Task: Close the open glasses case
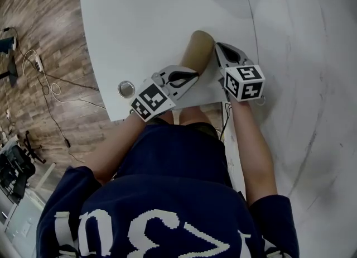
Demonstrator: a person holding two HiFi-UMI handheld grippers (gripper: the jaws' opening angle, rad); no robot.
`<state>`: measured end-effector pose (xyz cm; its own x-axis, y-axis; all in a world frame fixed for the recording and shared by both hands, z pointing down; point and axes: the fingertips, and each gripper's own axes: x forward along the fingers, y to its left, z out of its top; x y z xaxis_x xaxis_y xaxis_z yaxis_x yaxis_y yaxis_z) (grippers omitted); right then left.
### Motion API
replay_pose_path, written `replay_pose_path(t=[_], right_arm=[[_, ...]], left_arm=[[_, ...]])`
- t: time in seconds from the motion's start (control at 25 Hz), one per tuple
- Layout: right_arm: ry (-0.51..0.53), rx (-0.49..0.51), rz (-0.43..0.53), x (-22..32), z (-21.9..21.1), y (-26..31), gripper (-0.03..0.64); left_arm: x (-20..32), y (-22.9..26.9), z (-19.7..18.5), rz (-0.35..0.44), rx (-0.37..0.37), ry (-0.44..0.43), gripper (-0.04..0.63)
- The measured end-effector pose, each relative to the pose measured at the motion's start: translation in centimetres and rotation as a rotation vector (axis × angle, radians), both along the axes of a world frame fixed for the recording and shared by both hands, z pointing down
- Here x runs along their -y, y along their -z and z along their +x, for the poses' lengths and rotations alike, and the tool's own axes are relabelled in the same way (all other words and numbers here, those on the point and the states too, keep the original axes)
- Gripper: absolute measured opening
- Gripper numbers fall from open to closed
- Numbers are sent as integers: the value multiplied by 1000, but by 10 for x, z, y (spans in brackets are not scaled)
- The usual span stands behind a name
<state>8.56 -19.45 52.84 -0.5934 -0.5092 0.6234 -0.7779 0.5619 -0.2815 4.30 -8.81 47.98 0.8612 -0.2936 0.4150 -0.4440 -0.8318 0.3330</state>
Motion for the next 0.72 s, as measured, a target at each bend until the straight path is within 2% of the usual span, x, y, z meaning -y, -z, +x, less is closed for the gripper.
replay_pose_path(t=[0.24,0.44,0.6,0.72], right_arm=[[-2,-12,-24,-24,20,4,21],[27,-15,-80,-78,35,2,21],[82,18,-125,-122,17,2,21],[69,48,-135,-135,3,0,21]], left_arm=[[1,-4,-8,84,120,-28,14],[13,-4,-25,73,150,41,14],[42,-3,-32,68,180,167,14],[61,3,-18,80,153,200,14]])
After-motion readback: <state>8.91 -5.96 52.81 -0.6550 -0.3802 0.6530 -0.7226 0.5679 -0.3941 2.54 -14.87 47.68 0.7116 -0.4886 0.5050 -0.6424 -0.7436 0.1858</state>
